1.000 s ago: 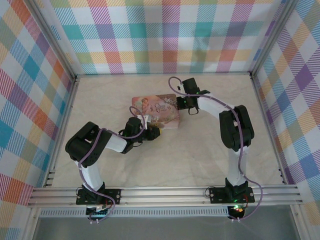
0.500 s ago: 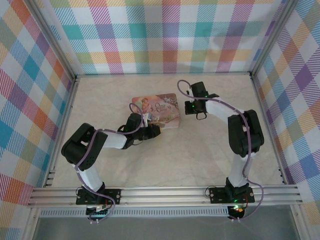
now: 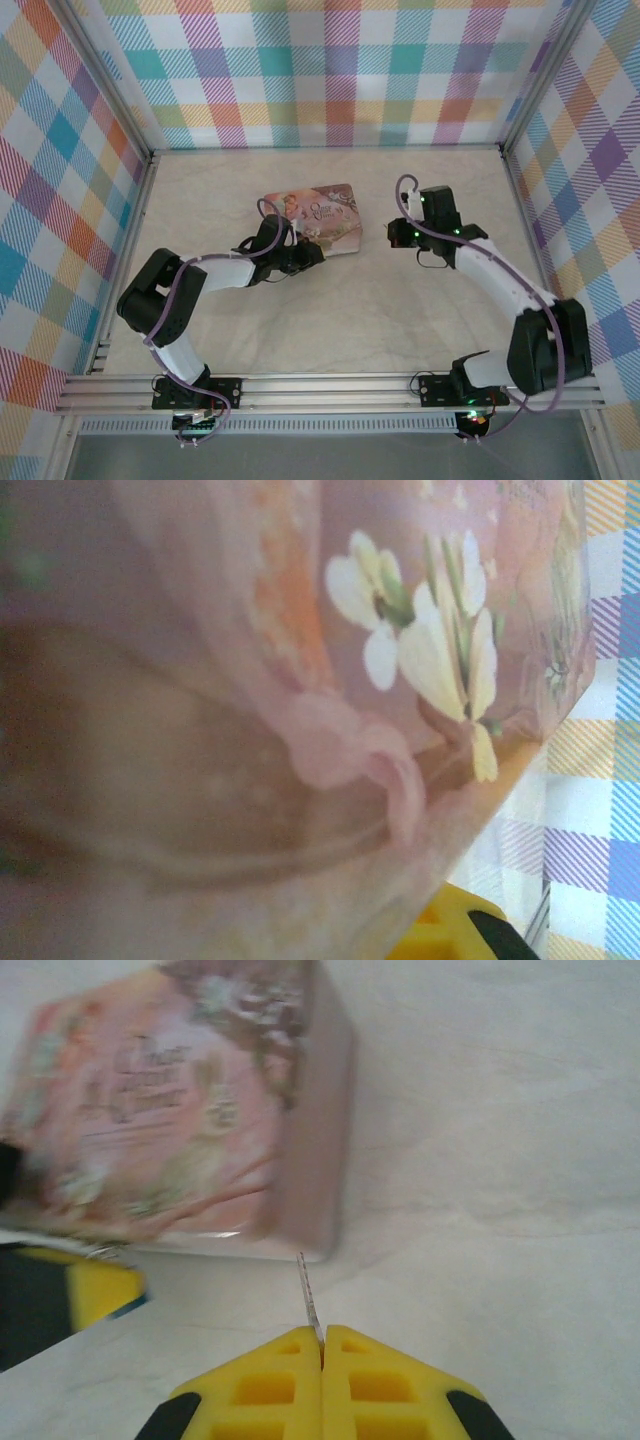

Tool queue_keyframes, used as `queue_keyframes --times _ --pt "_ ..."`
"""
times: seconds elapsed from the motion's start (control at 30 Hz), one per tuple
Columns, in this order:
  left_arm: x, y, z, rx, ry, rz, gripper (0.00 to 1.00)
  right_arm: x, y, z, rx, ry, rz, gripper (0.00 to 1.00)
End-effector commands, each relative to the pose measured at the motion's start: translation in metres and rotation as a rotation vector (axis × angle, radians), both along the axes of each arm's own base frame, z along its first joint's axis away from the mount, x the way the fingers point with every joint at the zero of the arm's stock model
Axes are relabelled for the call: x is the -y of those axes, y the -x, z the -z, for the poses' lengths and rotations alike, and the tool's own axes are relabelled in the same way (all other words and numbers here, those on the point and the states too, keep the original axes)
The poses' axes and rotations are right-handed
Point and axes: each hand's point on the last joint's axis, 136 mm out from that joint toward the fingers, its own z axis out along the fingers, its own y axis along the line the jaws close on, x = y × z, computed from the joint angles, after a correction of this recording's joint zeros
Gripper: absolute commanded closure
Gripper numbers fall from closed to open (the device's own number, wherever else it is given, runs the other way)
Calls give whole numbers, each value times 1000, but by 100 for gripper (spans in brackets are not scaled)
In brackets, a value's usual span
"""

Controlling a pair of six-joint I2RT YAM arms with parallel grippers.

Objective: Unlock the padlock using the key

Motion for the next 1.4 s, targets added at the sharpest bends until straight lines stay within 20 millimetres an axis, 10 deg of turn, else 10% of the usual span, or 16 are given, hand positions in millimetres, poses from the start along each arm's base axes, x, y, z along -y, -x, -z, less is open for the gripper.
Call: queue_keyframes --times 0.0,0.43,1.37 --pt "13 -8 -36 50 71 2 88 -22 19 -32 55 -170 -108 100" --pt "19 -13 -49 36 134 -26 88 -39 62 -66 80 -457 -185 100" --pt "27 -16 -67 55 220 -18 88 -86 58 19 -154 -696 -65 100"
